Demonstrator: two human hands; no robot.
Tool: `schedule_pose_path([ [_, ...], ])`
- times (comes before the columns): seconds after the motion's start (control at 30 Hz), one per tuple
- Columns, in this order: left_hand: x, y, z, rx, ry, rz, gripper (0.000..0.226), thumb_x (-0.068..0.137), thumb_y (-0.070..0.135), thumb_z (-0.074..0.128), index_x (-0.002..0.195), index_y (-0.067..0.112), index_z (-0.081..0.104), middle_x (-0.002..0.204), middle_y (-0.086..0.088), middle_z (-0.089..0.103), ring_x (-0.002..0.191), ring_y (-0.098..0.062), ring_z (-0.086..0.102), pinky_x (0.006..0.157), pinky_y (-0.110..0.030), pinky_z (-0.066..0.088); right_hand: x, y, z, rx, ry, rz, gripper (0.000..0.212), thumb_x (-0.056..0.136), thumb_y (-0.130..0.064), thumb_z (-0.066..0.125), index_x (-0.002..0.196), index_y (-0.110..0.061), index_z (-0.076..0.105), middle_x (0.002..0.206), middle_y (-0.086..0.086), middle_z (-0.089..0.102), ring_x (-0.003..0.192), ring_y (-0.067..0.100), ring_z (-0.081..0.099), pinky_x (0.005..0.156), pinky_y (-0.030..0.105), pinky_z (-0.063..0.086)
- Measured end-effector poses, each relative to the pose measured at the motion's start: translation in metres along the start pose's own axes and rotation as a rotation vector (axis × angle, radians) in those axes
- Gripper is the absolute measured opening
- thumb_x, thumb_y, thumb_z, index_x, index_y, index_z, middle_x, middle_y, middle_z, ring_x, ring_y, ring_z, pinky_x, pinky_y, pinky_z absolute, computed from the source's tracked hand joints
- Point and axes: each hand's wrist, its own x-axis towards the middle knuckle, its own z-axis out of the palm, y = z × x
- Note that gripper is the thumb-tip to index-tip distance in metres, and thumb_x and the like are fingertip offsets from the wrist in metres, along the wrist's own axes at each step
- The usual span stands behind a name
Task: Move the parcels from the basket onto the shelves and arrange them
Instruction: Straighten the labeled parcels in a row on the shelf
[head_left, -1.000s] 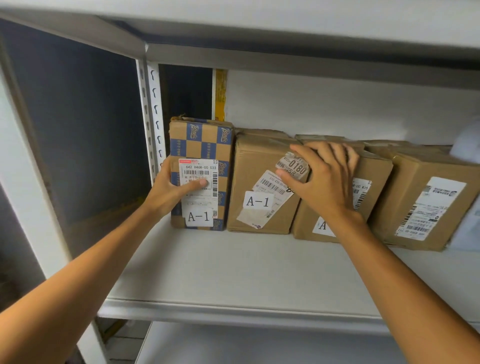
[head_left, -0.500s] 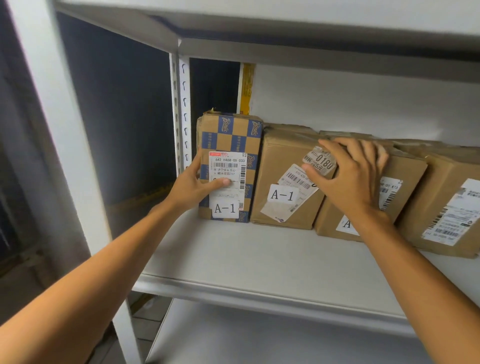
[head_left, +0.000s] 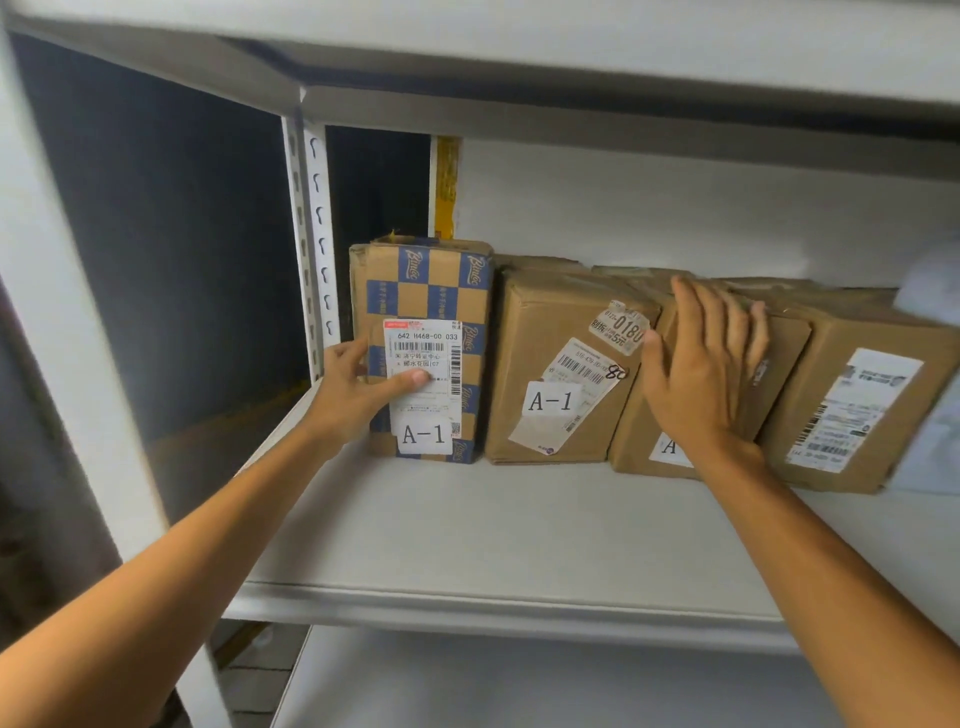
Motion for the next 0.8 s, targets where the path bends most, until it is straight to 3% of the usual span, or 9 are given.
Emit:
schedule_pose_path([
  [0.07, -0.002, -0.001, 0.005, 0.033, 0.021, 0.011, 0.076, 0.060, 0.052, 0.075, 0.127, 0.030, 0.049, 0.141, 0.002, 0.038, 0.118, -0.020, 0.053, 0.079, -0.037, 0.059, 0.000, 0.003, 0.002, -0.005, -0.002, -0.007, 0.052, 0.096, -0.031, 0.045, 0.143, -0.010, 0.043, 0.143, 0.011, 0.050, 0.134, 0.030, 0.040, 0.117, 0.055, 0.017],
  [0.13, -0.006, -0.001, 0.013, 0.071, 0.074, 0.051, 0.076, 0.059, 0.055, 0.074, 0.127, 0.036, 0.047, 0.134, 0.009, 0.031, 0.115, -0.013, 0.046, 0.062, -0.017, 0.056, -0.002, 0.003, 0.004, 0.004, -0.006, -0.009, 0.053, 0.097, -0.030, 0.045, 0.145, -0.010, 0.041, 0.148, 0.012, 0.045, 0.137, 0.031, 0.037, 0.118, 0.057, 0.014],
  [0.2, -0.009, 0.000, 0.020, 0.147, 0.177, 0.104, 0.082, 0.058, 0.059, 0.074, 0.131, 0.034, 0.046, 0.126, 0.012, 0.026, 0.115, -0.009, 0.036, 0.062, -0.006, 0.048, -0.004, 0.001, 0.004, 0.011, -0.019, 0.006, 0.054, 0.098, -0.032, 0.046, 0.148, -0.012, 0.039, 0.151, 0.014, 0.040, 0.139, 0.033, 0.033, 0.118, 0.059, 0.014],
  [0.27, -0.012, 0.002, 0.021, 0.217, 0.242, 0.132, 0.082, 0.059, 0.062, 0.074, 0.131, 0.035, 0.047, 0.124, 0.012, 0.032, 0.113, -0.006, 0.035, 0.068, -0.005, 0.042, -0.007, 0.000, 0.001, -0.027, -0.022, 0.048, 0.054, 0.099, -0.040, 0.046, 0.148, -0.021, 0.039, 0.152, 0.016, 0.037, 0.138, 0.033, 0.030, 0.114, 0.062, 0.018],
  [0.37, -0.017, 0.009, 0.021, 0.111, 0.148, 0.156, 0.073, 0.063, 0.059, 0.073, 0.129, 0.038, 0.048, 0.104, 0.030, 0.062, 0.093, 0.004, 0.064, 0.054, -0.008, 0.049, -0.012, -0.002, -0.005, -0.087, -0.012, 0.155, 0.056, 0.095, -0.057, 0.048, 0.145, -0.033, 0.043, 0.151, 0.019, 0.037, 0.133, 0.035, 0.029, 0.106, 0.065, 0.028],
  [0.43, -0.018, 0.013, 0.020, 0.100, 0.153, 0.142, 0.071, 0.063, 0.057, 0.073, 0.127, 0.040, 0.049, 0.091, 0.037, 0.062, 0.080, 0.007, 0.065, 0.049, -0.008, 0.048, -0.011, -0.004, -0.008, -0.049, -0.015, 0.225, 0.061, 0.091, -0.061, 0.051, 0.142, -0.027, 0.049, 0.148, 0.021, 0.039, 0.131, 0.039, 0.034, 0.103, 0.066, 0.031],
  [0.57, -0.015, 0.016, 0.022, 0.093, 0.162, 0.117, 0.070, 0.063, 0.054, 0.074, 0.125, 0.040, 0.046, 0.099, 0.029, 0.060, 0.081, 0.004, 0.062, 0.051, -0.010, 0.049, -0.007, -0.003, -0.005, 0.019, 0.012, 0.237, 0.066, 0.088, -0.059, 0.056, 0.128, -0.006, 0.059, 0.136, 0.026, 0.049, 0.125, 0.046, 0.045, 0.100, 0.068, 0.034],
  [0.67, -0.012, 0.015, 0.029, 0.093, 0.155, 0.116, 0.064, 0.072, 0.045, 0.075, 0.126, 0.037, 0.043, 0.102, 0.025, 0.062, 0.081, 0.005, 0.064, 0.050, -0.010, 0.049, -0.009, -0.004, -0.002, 0.027, 0.025, 0.234, 0.069, 0.086, -0.062, 0.059, 0.125, -0.006, 0.059, 0.134, 0.026, 0.050, 0.128, 0.045, 0.043, 0.104, 0.071, 0.028],
  [0.8, -0.013, 0.011, 0.031, 0.096, 0.176, 0.107, 0.066, 0.073, 0.043, 0.074, 0.130, 0.037, 0.042, 0.099, 0.027, 0.061, 0.079, 0.004, 0.064, 0.048, -0.011, 0.049, -0.009, -0.001, -0.007, 0.010, -0.048, 0.140, 0.091, 0.072, -0.075, 0.062, 0.139, -0.014, 0.050, 0.148, 0.022, 0.039, 0.138, 0.041, 0.031, 0.112, 0.068, 0.015],
])
